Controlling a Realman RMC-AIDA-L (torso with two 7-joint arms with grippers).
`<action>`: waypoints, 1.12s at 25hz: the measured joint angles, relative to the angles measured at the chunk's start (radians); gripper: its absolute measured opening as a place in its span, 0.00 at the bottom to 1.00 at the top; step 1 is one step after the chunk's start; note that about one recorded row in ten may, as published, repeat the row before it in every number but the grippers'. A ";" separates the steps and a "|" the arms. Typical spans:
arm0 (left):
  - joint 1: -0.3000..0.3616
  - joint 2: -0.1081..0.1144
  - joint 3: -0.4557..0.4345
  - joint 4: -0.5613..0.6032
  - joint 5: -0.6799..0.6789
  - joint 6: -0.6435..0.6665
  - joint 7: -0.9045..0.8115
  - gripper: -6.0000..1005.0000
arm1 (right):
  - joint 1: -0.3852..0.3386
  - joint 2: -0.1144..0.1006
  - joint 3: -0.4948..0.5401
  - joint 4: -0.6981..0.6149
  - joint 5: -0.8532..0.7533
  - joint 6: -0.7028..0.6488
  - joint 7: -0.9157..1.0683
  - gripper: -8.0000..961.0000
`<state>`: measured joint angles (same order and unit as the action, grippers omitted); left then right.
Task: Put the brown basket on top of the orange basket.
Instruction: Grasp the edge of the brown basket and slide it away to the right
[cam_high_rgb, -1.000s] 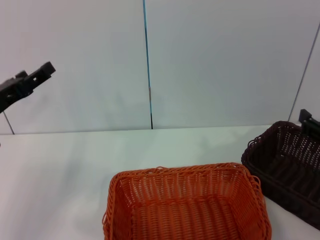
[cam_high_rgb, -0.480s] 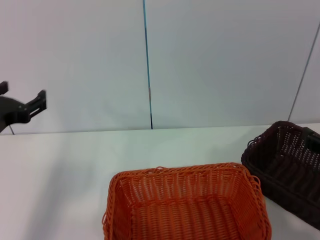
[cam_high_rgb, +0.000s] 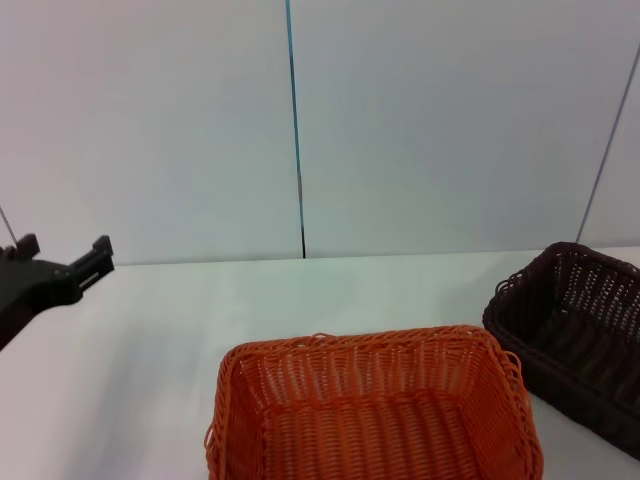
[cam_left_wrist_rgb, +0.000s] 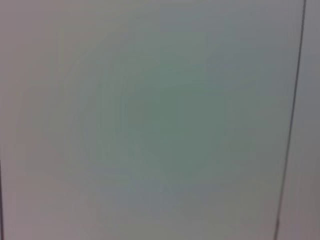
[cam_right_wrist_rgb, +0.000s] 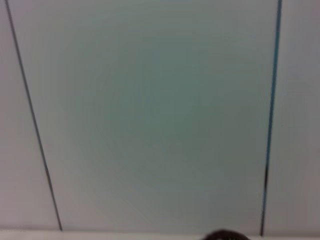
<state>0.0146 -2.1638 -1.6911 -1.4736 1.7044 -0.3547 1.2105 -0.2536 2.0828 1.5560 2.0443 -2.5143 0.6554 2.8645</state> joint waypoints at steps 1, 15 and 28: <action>0.008 -0.001 0.001 -0.003 -0.002 -0.012 -0.006 0.90 | 0.014 0.000 0.022 0.000 0.000 0.032 0.001 0.95; 0.067 -0.003 0.001 -0.015 -0.086 -0.079 -0.021 0.89 | 0.303 -0.009 0.550 -0.002 -0.011 0.568 -0.065 0.95; 0.071 -0.002 0.009 -0.031 -0.140 -0.104 0.049 0.88 | 0.584 -0.014 0.684 -0.103 -0.351 0.873 -0.140 0.95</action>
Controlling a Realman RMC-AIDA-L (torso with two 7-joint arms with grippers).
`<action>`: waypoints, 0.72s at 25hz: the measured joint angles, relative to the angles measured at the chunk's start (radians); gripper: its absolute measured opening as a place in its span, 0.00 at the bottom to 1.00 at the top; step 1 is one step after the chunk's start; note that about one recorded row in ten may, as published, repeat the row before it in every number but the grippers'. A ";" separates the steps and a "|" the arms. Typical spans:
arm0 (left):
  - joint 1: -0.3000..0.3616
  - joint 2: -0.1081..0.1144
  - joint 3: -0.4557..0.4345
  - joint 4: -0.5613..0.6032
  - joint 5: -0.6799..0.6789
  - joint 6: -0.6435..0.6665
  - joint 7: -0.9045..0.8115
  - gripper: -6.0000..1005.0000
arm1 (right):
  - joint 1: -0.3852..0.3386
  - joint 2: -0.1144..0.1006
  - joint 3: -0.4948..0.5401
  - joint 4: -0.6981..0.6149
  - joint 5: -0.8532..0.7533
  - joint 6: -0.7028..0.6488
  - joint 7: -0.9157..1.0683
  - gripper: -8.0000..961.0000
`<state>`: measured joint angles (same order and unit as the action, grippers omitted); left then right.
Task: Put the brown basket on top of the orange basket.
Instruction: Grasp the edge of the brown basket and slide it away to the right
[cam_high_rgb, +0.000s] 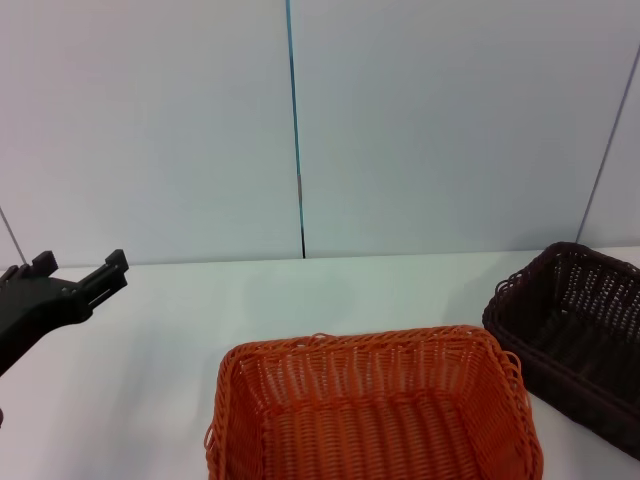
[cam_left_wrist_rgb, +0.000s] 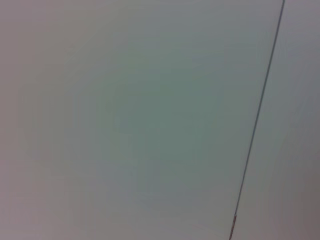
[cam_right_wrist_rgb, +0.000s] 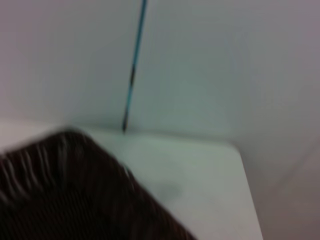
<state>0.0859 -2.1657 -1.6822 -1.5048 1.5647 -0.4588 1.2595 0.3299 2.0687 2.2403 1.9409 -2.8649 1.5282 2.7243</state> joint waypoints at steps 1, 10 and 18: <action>0.000 0.000 0.000 0.000 0.000 0.000 0.000 0.87 | 0.036 -0.002 0.017 -0.025 -0.035 0.039 -0.001 0.95; -0.009 0.004 -0.008 0.013 0.004 0.000 0.007 0.86 | 0.121 -0.010 0.049 -0.214 -0.064 0.080 -0.005 0.95; -0.010 0.006 -0.019 0.018 0.009 0.000 0.022 0.86 | 0.170 -0.022 0.121 -0.432 -0.058 0.032 0.021 0.95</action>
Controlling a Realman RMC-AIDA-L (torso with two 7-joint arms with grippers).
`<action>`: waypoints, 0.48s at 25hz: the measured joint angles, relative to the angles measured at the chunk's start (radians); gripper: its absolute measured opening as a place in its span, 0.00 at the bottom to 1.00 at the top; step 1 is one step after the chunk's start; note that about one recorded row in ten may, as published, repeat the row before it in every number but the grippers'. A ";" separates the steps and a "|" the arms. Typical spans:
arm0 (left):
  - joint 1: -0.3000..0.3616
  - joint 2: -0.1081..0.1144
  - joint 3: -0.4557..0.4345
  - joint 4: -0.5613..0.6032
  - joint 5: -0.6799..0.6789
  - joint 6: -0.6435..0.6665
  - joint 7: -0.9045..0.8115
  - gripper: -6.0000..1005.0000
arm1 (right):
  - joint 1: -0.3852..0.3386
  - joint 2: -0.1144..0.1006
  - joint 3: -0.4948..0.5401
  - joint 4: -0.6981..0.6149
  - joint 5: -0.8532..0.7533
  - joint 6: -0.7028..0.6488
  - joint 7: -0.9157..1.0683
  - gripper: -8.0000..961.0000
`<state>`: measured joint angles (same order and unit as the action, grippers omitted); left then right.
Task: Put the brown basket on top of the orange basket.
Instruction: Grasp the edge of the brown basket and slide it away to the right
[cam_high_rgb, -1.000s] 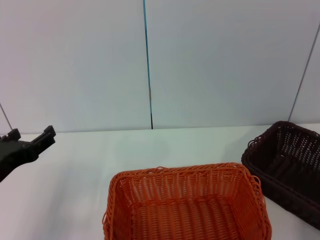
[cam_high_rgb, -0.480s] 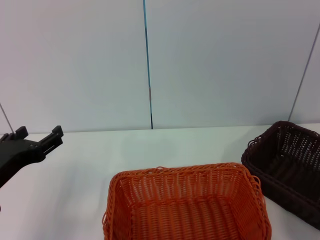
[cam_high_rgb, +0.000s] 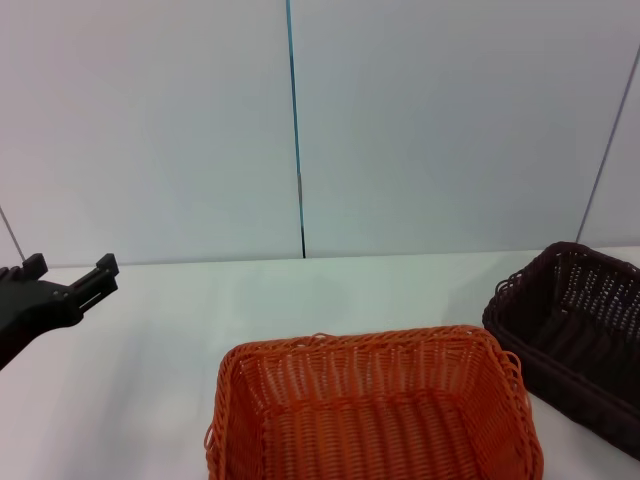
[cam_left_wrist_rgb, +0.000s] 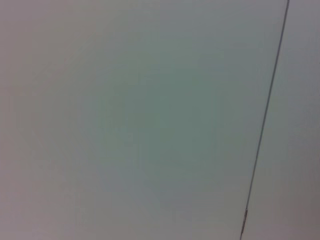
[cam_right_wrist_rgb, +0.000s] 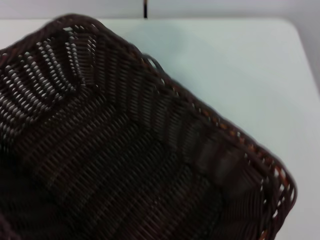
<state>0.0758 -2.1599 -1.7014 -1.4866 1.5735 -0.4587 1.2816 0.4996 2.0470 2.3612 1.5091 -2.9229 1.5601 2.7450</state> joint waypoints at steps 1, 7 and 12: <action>0.000 0.000 0.000 0.000 0.000 0.000 0.000 0.86 | 0.010 -0.001 0.031 -0.030 0.001 -0.001 0.014 0.95; -0.001 0.000 -0.012 0.001 0.001 0.000 0.001 0.85 | 0.050 -0.049 0.185 -0.195 0.006 -0.024 0.140 0.95; -0.012 0.000 -0.024 0.013 0.001 -0.006 0.001 0.84 | 0.043 -0.090 0.222 -0.317 0.112 -0.079 0.175 0.95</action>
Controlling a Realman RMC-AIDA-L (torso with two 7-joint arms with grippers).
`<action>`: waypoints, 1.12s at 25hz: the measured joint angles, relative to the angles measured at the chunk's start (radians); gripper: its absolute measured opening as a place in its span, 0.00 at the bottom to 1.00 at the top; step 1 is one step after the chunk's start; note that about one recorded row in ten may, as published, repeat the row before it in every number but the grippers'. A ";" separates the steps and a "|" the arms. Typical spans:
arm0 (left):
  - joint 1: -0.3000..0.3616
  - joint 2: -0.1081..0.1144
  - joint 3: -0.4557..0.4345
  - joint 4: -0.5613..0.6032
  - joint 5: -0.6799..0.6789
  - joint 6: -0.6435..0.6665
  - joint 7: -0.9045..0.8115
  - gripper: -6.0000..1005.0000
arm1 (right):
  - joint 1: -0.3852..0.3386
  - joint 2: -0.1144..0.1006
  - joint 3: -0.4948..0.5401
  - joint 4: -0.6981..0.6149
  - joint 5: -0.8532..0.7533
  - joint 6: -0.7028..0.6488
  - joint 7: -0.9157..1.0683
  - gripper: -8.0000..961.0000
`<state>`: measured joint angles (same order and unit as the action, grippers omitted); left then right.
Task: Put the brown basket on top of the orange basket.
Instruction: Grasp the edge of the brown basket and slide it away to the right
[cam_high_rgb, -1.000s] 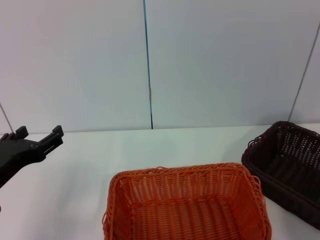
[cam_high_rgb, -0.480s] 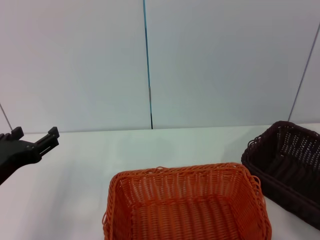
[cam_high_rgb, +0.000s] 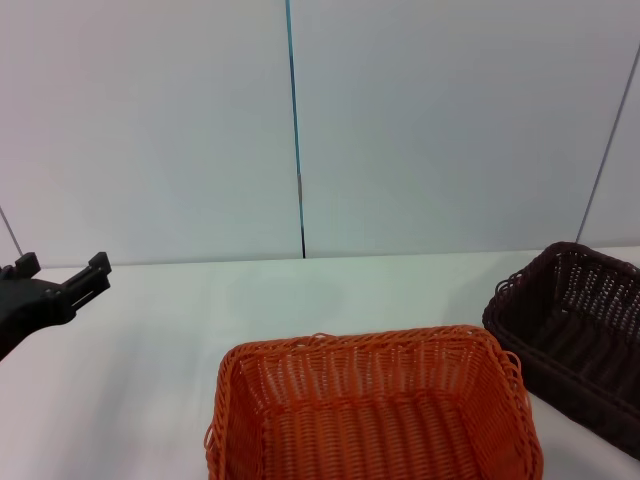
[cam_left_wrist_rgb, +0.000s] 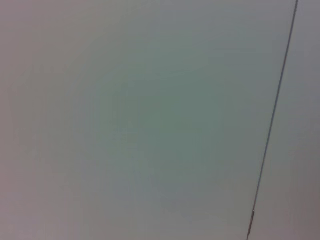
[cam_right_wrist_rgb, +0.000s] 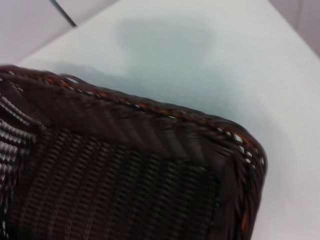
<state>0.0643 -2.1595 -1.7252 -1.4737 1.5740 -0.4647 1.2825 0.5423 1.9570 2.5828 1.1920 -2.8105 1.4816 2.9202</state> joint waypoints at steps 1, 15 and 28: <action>-0.003 0.000 -0.004 0.004 0.000 -0.005 0.001 0.84 | -0.002 -0.001 0.003 -0.010 0.009 -0.014 0.000 0.95; -0.015 0.001 -0.026 0.013 0.000 -0.032 0.009 0.83 | 0.019 0.004 0.005 -0.125 0.020 -0.166 -0.001 0.95; -0.021 0.001 -0.035 0.013 0.003 -0.034 0.011 0.81 | 0.025 0.011 0.002 -0.228 0.022 -0.267 -0.004 0.95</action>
<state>0.0431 -2.1583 -1.7605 -1.4603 1.5765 -0.4987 1.2930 0.5675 1.9679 2.5847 0.9644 -2.7887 1.2141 2.9161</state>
